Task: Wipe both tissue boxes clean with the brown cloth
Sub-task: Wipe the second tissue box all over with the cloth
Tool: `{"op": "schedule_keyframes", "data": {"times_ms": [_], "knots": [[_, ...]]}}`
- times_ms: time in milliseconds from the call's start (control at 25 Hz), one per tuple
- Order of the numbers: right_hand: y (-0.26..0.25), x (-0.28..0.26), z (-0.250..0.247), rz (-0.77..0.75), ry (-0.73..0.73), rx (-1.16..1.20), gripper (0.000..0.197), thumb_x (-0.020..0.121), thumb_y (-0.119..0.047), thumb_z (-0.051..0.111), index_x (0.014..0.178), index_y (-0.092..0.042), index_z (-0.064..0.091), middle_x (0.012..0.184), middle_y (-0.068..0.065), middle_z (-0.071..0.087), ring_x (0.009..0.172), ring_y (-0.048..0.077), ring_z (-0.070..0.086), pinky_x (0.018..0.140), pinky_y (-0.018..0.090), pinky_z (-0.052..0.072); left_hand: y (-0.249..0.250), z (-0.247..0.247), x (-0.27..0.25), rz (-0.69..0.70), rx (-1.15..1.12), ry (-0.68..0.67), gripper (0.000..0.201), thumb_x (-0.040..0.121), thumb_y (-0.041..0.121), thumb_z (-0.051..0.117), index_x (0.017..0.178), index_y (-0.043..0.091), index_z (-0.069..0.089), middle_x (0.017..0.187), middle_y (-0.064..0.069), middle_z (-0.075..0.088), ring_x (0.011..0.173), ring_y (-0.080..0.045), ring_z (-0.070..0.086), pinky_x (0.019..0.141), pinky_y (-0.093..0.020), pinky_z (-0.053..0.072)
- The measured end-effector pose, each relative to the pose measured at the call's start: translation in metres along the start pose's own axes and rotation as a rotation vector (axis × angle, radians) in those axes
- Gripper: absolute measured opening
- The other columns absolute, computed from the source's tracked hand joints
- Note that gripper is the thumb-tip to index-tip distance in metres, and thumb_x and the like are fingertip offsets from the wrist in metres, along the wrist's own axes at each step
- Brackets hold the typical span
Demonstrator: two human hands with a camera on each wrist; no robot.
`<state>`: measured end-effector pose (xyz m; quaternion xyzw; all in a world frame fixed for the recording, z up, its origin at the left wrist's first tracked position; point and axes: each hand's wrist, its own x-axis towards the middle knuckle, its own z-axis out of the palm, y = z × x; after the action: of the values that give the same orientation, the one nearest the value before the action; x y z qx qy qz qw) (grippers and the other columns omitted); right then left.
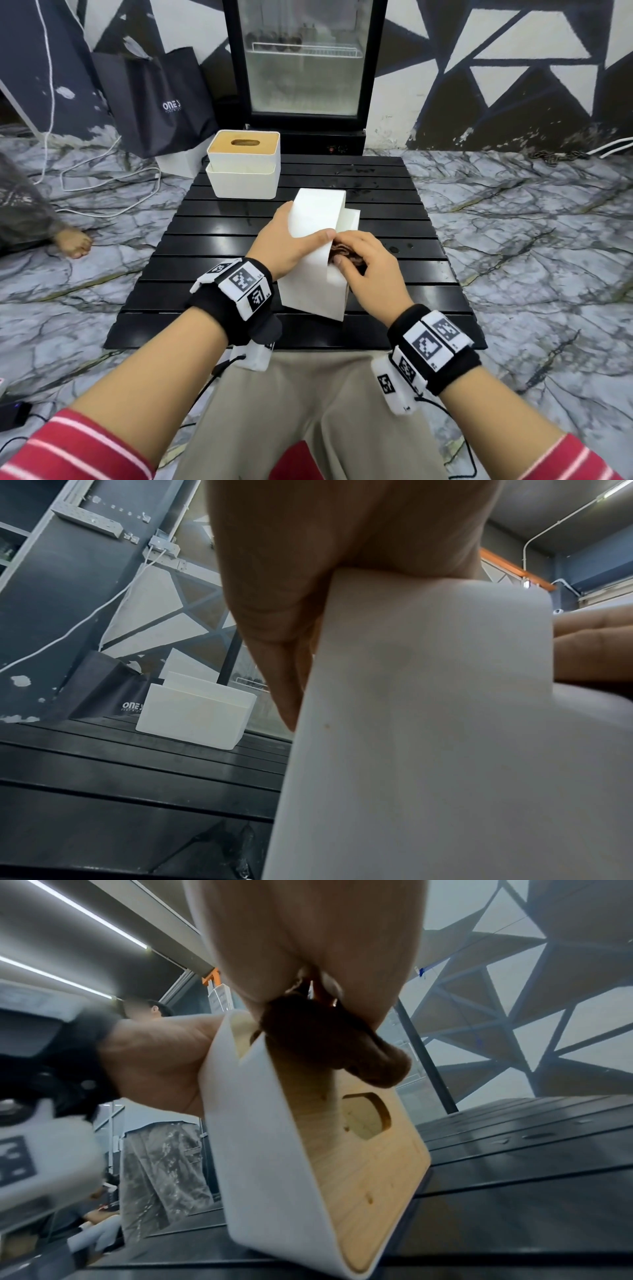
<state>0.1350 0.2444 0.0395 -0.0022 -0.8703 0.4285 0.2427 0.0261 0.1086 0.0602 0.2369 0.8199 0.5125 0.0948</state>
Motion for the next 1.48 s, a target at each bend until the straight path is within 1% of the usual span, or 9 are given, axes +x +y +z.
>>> {"op": "schedule_keyframes", "data": {"times_ms": [200, 400, 560, 720, 840, 1000, 1200, 1320, 1480], "knots": [[0.006, -0.014, -0.009, -0.055, -0.045, 0.022, 0.032, 0.083, -0.021, 0.056, 0.115, -0.022, 0.061, 0.114, -0.014, 0.055, 0.11, 0.007, 0.051, 0.098, 0.014, 0.036, 0.0, 0.0, 0.0, -0.002, 0.0, 0.0, 0.096, 0.051, 0.072, 0.066, 0.132, 0.025, 0.043, 0.124, 0.01, 0.057, 0.112, -0.011, 0.054, 0.088, -0.025, 0.042], [0.001, 0.001, -0.003, -0.011, -0.019, -0.017, 0.031, 0.084, -0.008, 0.059, 0.114, -0.015, 0.061, 0.112, -0.004, 0.058, 0.108, 0.014, 0.051, 0.095, 0.018, 0.036, -0.002, 0.0, 0.002, 0.008, 0.0, 0.003, 0.092, 0.052, 0.071, 0.066, 0.129, 0.025, 0.045, 0.12, 0.01, 0.059, 0.109, -0.01, 0.056, 0.085, -0.024, 0.043], [0.0, -0.009, 0.0, -0.046, -0.032, -0.03, 0.03, 0.083, -0.016, 0.057, 0.113, -0.016, 0.062, 0.113, -0.007, 0.057, 0.107, 0.013, 0.05, 0.093, 0.008, 0.033, -0.001, -0.001, 0.0, 0.012, -0.009, -0.01, 0.089, 0.053, 0.07, 0.067, 0.127, 0.026, 0.046, 0.117, 0.012, 0.06, 0.108, -0.008, 0.057, 0.082, -0.019, 0.043], [0.005, -0.004, -0.01, -0.044, -0.033, 0.009, 0.031, 0.083, -0.018, 0.056, 0.114, -0.019, 0.061, 0.11, -0.012, 0.055, 0.109, 0.012, 0.051, 0.096, 0.014, 0.036, 0.004, -0.002, -0.002, 0.0, 0.005, -0.005, 0.07, 0.07, 0.053, 0.074, 0.126, 0.023, 0.046, 0.116, 0.012, 0.057, 0.102, -0.007, 0.054, 0.075, -0.012, 0.039], [0.0, 0.003, 0.0, -0.004, -0.011, -0.021, 0.03, 0.084, -0.009, 0.058, 0.113, -0.016, 0.061, 0.109, -0.008, 0.056, 0.109, 0.015, 0.049, 0.093, 0.012, 0.034, 0.002, -0.002, -0.001, 0.01, -0.005, -0.012, 0.085, 0.055, 0.068, 0.068, 0.126, 0.025, 0.047, 0.117, 0.012, 0.059, 0.106, -0.006, 0.056, 0.082, -0.02, 0.043], [0.0, -0.003, -0.003, -0.049, -0.049, -0.063, 0.03, 0.083, -0.016, 0.058, 0.113, -0.016, 0.062, 0.109, -0.009, 0.056, 0.104, 0.012, 0.048, 0.09, 0.003, 0.028, -0.002, 0.0, 0.001, -0.009, 0.004, -0.008, 0.09, 0.052, 0.072, 0.067, 0.128, 0.027, 0.046, 0.119, 0.011, 0.06, 0.109, -0.009, 0.057, 0.091, -0.029, 0.046], [0.001, -0.007, -0.031, -0.043, -0.107, -0.086, 0.03, 0.082, -0.011, 0.064, 0.11, -0.023, 0.064, 0.106, -0.014, 0.058, 0.101, 0.004, 0.052, 0.092, 0.009, 0.036, 0.001, -0.001, 0.0, -0.021, 0.007, -0.012, 0.093, 0.051, 0.072, 0.065, 0.13, 0.026, 0.045, 0.121, 0.01, 0.058, 0.11, -0.011, 0.056, 0.088, -0.028, 0.044], [0.015, -0.01, -0.051, 0.043, -0.048, -0.052, 0.029, 0.08, -0.007, 0.065, 0.105, -0.023, 0.065, 0.102, -0.009, 0.061, 0.096, -0.003, 0.055, 0.085, 0.002, 0.036, 0.001, -0.002, -0.001, -0.021, 0.004, -0.023, 0.096, 0.05, 0.073, 0.065, 0.132, 0.028, 0.043, 0.123, 0.01, 0.057, 0.111, -0.012, 0.056, 0.087, -0.029, 0.045], [0.04, -0.013, -0.056, 0.176, -0.167, -0.215, 0.027, 0.078, -0.005, 0.065, 0.101, -0.018, 0.067, 0.099, -0.001, 0.063, 0.09, 0.007, 0.058, 0.083, 0.005, 0.039, 0.006, -0.002, -0.003, -0.038, -0.009, -0.019, 0.1, 0.048, 0.073, 0.064, 0.134, 0.028, 0.04, 0.122, 0.012, 0.056, 0.109, -0.011, 0.056, 0.085, -0.028, 0.044]]}}
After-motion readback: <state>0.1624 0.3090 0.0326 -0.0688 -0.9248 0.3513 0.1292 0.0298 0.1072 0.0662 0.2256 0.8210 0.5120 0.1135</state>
